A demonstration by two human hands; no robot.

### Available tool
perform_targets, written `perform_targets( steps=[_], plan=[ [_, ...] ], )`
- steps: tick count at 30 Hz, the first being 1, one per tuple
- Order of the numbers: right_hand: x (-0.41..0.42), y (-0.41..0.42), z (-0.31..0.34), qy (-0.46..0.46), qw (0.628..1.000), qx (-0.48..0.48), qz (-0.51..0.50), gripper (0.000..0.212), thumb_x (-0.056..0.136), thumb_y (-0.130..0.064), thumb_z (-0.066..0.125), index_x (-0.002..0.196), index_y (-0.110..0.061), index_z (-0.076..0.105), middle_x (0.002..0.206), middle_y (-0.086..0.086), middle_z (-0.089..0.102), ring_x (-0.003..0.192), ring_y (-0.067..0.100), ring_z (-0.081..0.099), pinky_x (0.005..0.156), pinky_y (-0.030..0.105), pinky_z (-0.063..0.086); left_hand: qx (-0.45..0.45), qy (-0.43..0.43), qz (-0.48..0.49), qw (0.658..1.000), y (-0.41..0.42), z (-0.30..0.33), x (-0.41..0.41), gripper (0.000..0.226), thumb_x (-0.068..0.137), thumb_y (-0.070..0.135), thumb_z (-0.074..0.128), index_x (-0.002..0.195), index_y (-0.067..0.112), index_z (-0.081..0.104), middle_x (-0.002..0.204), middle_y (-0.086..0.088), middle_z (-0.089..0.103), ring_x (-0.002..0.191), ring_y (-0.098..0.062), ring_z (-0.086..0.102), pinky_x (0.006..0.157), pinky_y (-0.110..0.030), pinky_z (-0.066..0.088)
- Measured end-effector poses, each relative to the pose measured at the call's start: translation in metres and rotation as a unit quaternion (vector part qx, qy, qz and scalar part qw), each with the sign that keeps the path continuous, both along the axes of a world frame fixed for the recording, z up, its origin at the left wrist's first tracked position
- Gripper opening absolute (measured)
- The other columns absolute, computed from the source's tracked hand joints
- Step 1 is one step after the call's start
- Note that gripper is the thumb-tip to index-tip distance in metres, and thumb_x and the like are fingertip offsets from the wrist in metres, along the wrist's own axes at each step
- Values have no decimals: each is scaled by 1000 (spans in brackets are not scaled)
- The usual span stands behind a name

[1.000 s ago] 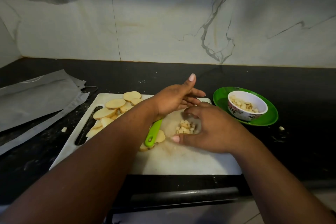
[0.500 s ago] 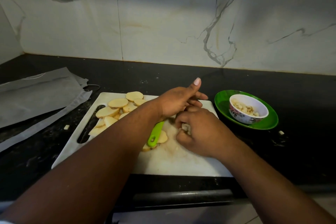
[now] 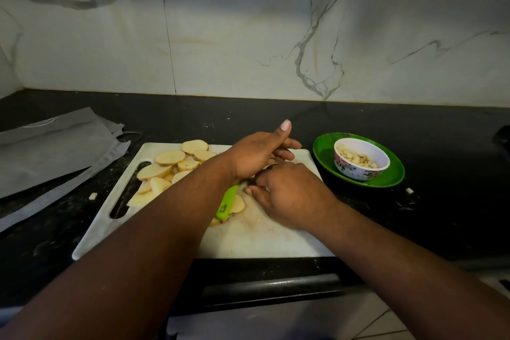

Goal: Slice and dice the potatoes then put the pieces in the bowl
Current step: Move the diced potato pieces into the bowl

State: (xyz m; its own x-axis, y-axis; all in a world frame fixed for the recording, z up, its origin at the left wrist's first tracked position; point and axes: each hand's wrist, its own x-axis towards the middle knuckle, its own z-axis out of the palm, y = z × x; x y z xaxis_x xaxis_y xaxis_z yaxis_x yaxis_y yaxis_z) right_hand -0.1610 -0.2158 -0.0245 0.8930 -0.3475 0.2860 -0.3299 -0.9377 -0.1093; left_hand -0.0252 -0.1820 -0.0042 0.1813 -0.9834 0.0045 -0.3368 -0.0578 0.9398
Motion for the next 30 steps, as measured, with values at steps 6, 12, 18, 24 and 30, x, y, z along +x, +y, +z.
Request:
perform_targets(
  steps=[6,12,18,24,30],
  plan=[
    [0,5,5,42,998,-47,-17,46,101,-53,39,95,-21,71,87,-2,68,73,8,44,66,28,31,-4,-5,-6,1000,0,-1,1,82,82,83,26,122,31,75,111,4,78,110,-8,71,112,-37,49],
    [0,8,5,53,996,-60,-32,52,100,-59,35,93,-25,72,84,-3,68,71,8,45,64,29,33,-6,-11,-8,1000,-1,0,2,81,83,83,25,121,33,75,110,6,78,108,-5,71,111,-35,49],
    [1,7,2,43,997,-59,-35,49,102,-54,36,96,-22,72,85,-1,67,73,10,47,67,29,32,-12,-20,-12,1000,-2,-2,2,82,84,82,25,123,31,75,109,6,78,104,-3,72,106,-30,50],
    [-1,-9,13,-24,992,122,-30,47,99,-45,54,64,-17,67,56,-9,55,57,4,51,56,26,34,-68,23,16,997,-5,-1,4,77,89,74,30,121,21,76,108,-1,79,103,-8,73,99,-28,53],
    [-22,-61,51,-205,933,268,-122,53,98,-50,54,60,-14,48,53,1,37,45,11,33,50,27,27,-104,39,29,993,-8,-2,6,73,85,75,35,114,23,78,99,4,78,93,-5,72,95,-28,54]
  ],
)
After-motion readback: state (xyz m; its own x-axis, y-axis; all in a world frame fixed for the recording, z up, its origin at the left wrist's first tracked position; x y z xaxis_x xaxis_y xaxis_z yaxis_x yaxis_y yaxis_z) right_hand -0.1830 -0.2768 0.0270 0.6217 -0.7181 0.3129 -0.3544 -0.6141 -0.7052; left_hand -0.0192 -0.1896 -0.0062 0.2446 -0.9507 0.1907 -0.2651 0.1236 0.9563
